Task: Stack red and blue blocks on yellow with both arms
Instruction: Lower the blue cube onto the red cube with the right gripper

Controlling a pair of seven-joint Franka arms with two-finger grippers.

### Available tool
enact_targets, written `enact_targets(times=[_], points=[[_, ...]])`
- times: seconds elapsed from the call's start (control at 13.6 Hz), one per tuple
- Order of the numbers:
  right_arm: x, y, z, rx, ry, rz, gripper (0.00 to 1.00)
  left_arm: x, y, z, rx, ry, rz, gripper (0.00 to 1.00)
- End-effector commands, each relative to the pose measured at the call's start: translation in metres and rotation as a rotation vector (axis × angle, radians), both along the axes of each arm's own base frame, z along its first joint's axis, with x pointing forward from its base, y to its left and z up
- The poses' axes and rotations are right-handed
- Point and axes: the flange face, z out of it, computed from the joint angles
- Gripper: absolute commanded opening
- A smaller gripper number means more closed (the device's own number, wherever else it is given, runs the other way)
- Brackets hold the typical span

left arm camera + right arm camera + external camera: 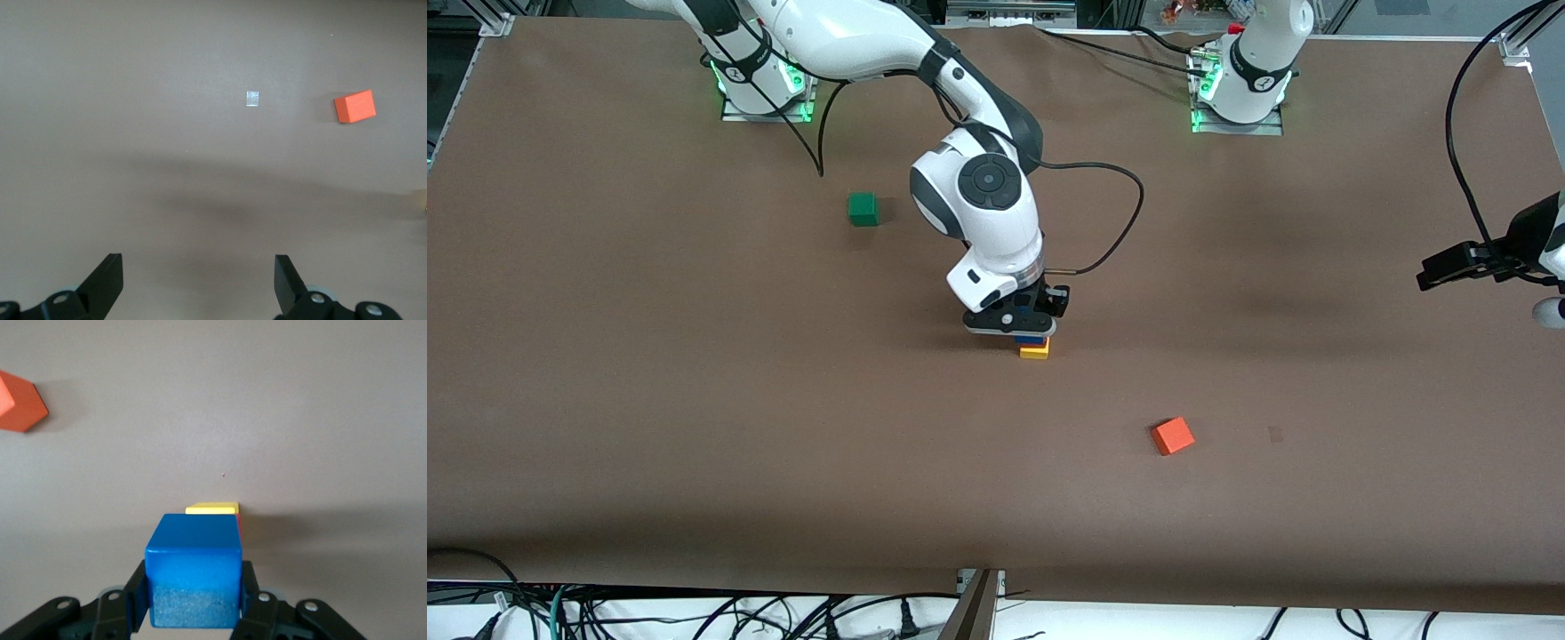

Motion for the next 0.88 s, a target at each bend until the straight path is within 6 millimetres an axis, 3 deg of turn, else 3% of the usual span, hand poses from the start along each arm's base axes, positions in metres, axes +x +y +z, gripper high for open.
enact_targets(times=[0.0, 0.81], points=[[-0.003, 0.01, -0.002, -0.007, -0.019, 0.015, 0.44, -0.001, 0.001, 0.005, -0.014, -0.017, 0.004, 1.0], [-0.005, 0.0, -0.002, -0.08, 0.03, 0.02, 0.44, 0.001, 0.002, 0.001, -0.011, -0.011, 0.005, 1.0]])
